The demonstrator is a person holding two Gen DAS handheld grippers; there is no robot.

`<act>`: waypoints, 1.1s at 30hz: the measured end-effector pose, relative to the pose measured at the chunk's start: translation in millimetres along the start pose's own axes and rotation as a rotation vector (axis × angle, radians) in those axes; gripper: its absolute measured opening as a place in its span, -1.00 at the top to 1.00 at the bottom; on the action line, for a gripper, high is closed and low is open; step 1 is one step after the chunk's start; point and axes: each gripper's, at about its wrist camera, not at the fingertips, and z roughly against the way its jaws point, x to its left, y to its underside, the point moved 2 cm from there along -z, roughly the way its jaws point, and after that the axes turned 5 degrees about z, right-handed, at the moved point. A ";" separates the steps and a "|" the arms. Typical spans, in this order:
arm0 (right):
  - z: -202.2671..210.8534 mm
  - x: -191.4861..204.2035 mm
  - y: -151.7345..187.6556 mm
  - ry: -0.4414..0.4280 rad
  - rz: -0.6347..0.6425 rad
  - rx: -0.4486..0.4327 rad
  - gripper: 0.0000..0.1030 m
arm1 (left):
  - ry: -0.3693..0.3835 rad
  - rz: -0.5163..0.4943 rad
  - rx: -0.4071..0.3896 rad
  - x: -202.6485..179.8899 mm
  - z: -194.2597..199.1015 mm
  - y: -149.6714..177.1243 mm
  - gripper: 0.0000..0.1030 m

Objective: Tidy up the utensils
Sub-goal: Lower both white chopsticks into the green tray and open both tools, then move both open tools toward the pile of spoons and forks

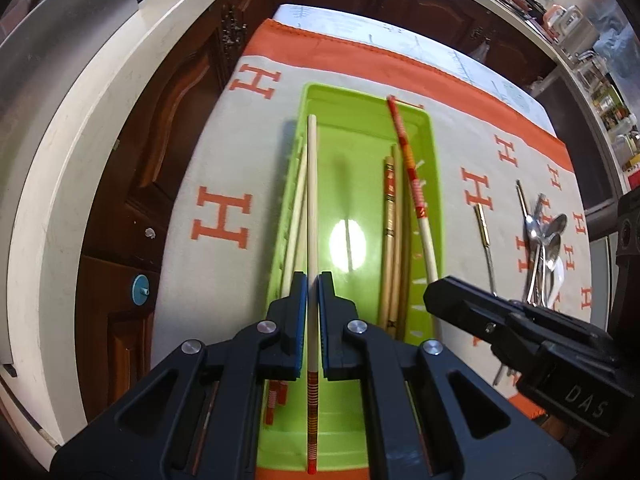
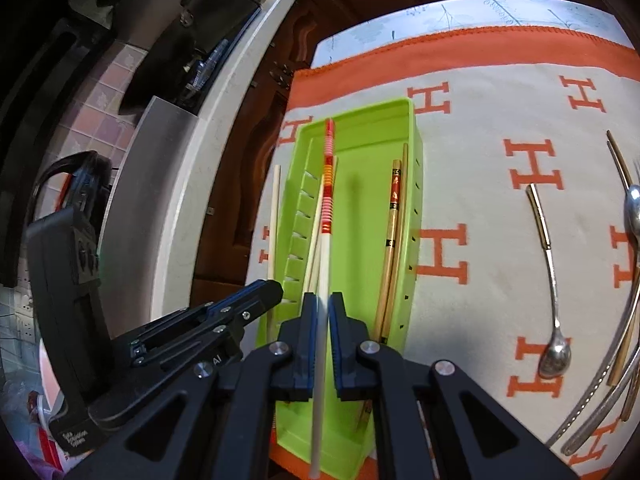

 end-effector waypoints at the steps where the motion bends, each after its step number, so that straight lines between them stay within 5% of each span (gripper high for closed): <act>1: -1.5 0.3 -0.4 0.012 0.005 0.002 0.85 | 0.004 0.008 0.003 1.5 -2.8 -1.0 0.93; 5: -5.4 4.5 1.8 0.026 0.029 0.020 0.81 | 0.012 0.007 0.014 2.1 -7.5 -1.7 0.48; 11: 6.7 -0.2 7.8 0.042 0.053 0.000 0.73 | 0.001 -0.019 0.006 -3.1 -2.8 3.0 0.28; 15: 17.6 -5.0 15.6 0.055 0.079 -0.012 0.73 | -0.019 -0.058 -0.048 -13.1 11.7 9.2 0.27; 22: 57.1 -25.4 34.8 0.075 0.138 -0.067 0.73 | 0.111 -0.088 -0.117 -39.3 38.5 27.3 0.27; 27: 90.9 -55.0 49.0 0.104 0.121 -0.125 0.73 | 0.208 -0.144 -0.056 -77.2 44.9 43.6 0.27; 33: 125.4 -103.4 58.8 0.125 0.040 -0.186 0.73 | 0.200 -0.224 -0.077 -131.9 44.3 63.0 0.27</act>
